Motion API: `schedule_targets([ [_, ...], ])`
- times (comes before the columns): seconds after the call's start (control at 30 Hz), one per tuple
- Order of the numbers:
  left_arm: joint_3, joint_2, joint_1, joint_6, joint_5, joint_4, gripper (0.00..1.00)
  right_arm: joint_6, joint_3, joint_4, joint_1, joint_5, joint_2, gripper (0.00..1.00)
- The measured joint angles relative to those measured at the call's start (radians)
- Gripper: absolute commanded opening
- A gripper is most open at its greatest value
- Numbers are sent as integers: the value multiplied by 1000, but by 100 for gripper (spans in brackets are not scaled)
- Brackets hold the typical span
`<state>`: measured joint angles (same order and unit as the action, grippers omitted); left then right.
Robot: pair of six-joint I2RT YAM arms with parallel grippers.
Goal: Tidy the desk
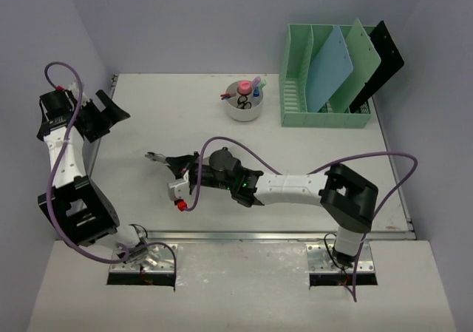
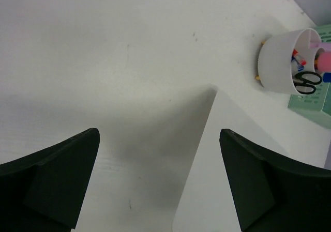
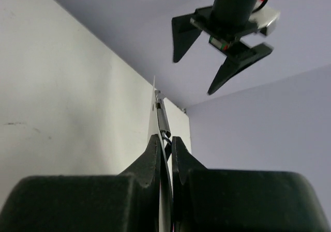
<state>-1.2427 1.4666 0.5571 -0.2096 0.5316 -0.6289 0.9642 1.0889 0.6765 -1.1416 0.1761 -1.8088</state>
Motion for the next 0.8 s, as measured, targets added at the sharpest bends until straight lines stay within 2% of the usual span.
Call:
schedule_targets([
  [0.2, 21, -164, 0, 127, 65, 151, 100, -216, -13, -108, 10, -54, 99, 1],
  [0.33, 24, -193, 0, 156, 69, 208, 100, -421, 24, -278, 40, -85, 187, 1],
  [0.53, 110, -227, 0, 156, 80, 281, 100, -655, 114, -459, 103, -132, 331, 1],
  [0.8, 141, -293, 0, 153, 130, 355, 100, -824, 216, -600, 231, -145, 419, 1],
])
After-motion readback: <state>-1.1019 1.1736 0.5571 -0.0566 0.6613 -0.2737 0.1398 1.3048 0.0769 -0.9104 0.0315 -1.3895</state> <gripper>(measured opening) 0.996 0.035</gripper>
